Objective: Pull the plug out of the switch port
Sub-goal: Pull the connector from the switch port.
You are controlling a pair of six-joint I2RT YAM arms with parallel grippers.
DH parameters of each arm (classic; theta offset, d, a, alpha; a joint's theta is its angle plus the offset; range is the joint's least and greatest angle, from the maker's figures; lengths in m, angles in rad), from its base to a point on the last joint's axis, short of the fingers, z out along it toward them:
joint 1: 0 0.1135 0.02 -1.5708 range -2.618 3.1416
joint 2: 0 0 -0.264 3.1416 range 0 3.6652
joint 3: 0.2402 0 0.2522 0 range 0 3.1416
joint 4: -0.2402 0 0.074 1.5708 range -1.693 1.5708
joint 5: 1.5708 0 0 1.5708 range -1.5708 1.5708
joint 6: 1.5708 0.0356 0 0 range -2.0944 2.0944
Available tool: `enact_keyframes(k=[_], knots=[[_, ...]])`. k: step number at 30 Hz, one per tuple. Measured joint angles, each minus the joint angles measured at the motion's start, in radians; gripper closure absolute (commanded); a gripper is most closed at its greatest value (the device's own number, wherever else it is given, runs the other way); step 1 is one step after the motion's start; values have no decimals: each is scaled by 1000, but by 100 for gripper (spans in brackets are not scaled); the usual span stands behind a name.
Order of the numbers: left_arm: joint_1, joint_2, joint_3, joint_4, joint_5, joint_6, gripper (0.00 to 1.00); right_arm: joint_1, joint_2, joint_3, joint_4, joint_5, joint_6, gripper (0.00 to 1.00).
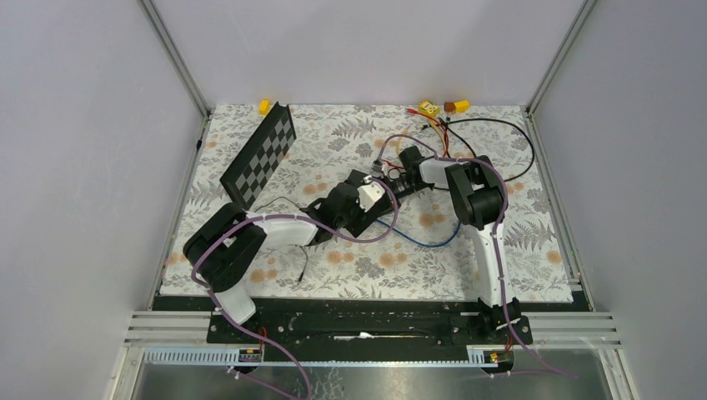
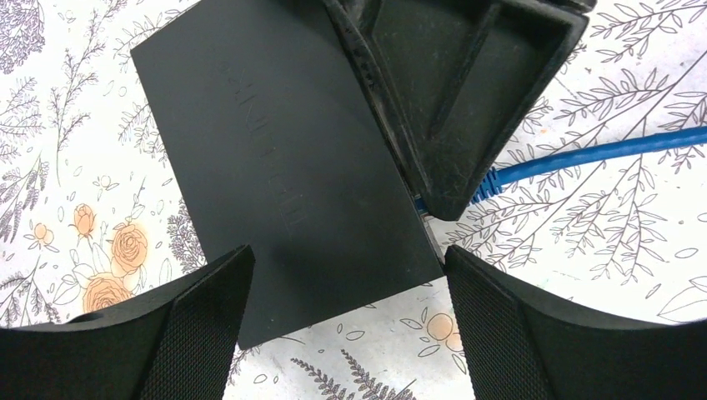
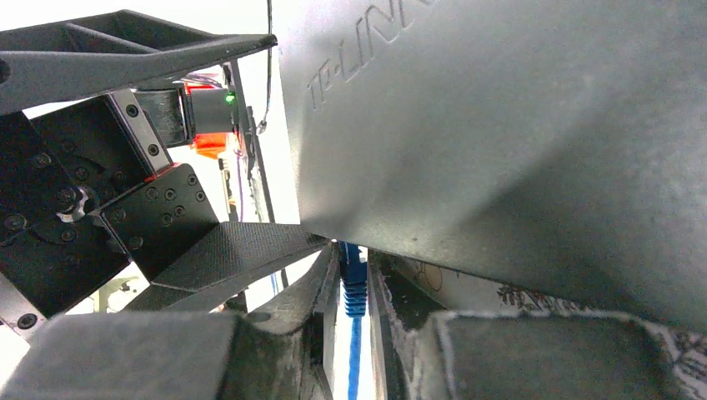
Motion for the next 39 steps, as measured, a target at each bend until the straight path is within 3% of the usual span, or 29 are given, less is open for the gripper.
enact_keyframes(k=[5,14,25,35,39], knots=[[0,5,10,-14,-11,-8,15,-1,-17,-26,53,5,22,100],[0,5,10,-16,-14,-26,17,3,32,105,-172,31,-138,100],[-3,16,29,-39,-43,-57,18,-1,7,18,-14,-13,-55,100],[-3,18,32,-40,-43,-74,18,0,66,177,-282,30,-239,100],[-3,18,32,-41,-47,-76,18,-2,64,148,-249,2,-231,100]])
